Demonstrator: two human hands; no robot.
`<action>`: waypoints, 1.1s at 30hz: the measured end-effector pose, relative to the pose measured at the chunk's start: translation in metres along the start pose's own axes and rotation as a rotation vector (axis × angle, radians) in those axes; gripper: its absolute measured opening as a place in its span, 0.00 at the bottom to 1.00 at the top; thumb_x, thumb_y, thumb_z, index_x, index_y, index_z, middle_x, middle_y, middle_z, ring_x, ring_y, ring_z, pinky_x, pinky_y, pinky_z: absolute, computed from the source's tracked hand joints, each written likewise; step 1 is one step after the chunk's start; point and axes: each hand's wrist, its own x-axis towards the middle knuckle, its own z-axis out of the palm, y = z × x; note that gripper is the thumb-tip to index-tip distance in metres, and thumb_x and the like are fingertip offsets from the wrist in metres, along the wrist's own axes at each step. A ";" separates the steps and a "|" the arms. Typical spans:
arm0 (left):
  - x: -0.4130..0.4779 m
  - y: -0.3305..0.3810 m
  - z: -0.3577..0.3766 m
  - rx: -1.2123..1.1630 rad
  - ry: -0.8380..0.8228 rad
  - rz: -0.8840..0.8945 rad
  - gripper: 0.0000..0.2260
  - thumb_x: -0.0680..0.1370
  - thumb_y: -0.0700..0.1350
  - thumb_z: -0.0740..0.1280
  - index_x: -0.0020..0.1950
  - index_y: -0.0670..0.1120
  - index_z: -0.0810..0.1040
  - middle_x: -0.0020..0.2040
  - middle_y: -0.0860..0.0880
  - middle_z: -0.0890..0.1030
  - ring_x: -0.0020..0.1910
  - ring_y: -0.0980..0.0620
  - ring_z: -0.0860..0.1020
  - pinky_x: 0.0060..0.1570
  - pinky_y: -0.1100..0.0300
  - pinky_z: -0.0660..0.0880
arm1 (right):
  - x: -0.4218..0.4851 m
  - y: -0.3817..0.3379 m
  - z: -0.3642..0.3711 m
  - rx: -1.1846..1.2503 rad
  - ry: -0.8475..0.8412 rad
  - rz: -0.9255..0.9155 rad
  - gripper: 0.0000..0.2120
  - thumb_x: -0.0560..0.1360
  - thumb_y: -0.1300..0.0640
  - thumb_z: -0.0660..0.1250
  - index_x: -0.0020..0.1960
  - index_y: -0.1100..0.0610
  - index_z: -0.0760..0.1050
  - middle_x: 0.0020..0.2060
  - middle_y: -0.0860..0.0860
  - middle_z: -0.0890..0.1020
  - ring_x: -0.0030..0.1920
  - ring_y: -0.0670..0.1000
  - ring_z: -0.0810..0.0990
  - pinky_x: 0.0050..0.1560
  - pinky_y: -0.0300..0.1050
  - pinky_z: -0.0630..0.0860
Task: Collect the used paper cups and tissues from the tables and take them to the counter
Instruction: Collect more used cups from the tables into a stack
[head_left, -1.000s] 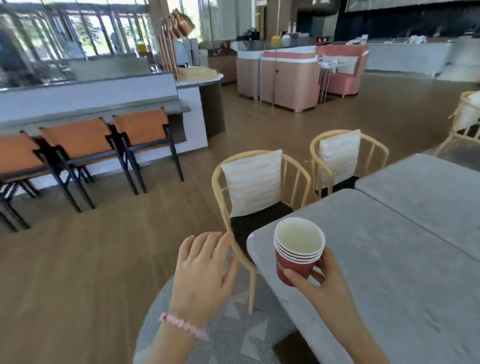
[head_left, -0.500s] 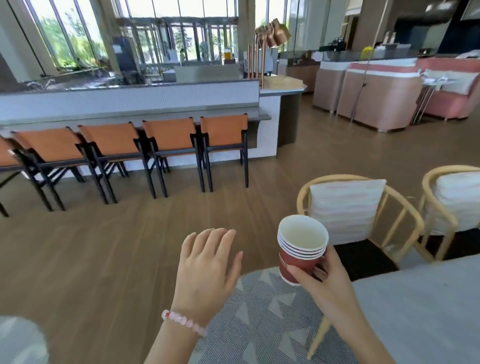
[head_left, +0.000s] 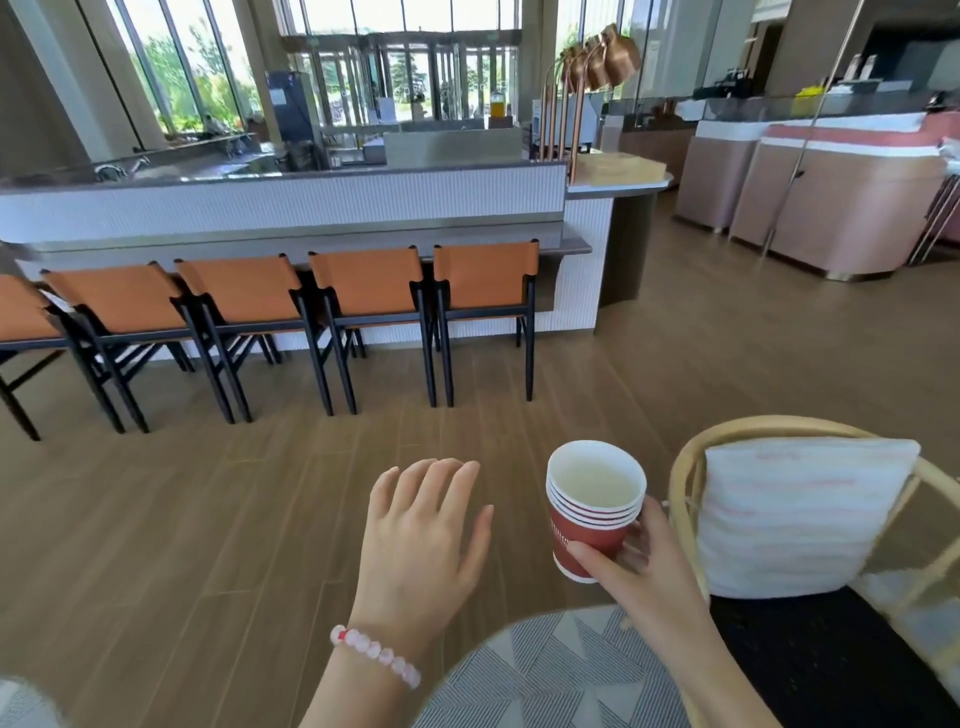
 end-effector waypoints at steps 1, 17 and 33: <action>0.017 -0.004 0.010 0.001 -0.003 0.001 0.17 0.76 0.51 0.57 0.56 0.45 0.79 0.51 0.50 0.81 0.52 0.47 0.79 0.56 0.47 0.73 | 0.022 -0.001 -0.001 0.002 -0.003 0.002 0.27 0.65 0.57 0.78 0.54 0.35 0.70 0.47 0.27 0.79 0.49 0.31 0.78 0.38 0.25 0.74; 0.239 -0.083 0.163 -0.036 0.021 0.017 0.16 0.76 0.52 0.57 0.55 0.45 0.79 0.51 0.50 0.81 0.52 0.47 0.79 0.56 0.47 0.73 | 0.288 0.008 -0.006 -0.014 0.036 0.001 0.28 0.65 0.59 0.78 0.60 0.42 0.71 0.50 0.37 0.82 0.52 0.40 0.81 0.46 0.32 0.76; 0.532 -0.117 0.365 -0.276 0.006 0.307 0.14 0.75 0.50 0.64 0.56 0.45 0.79 0.51 0.49 0.82 0.51 0.48 0.80 0.57 0.47 0.73 | 0.555 0.028 -0.033 -0.065 0.466 0.028 0.29 0.63 0.57 0.79 0.59 0.43 0.72 0.50 0.41 0.83 0.52 0.43 0.82 0.51 0.42 0.77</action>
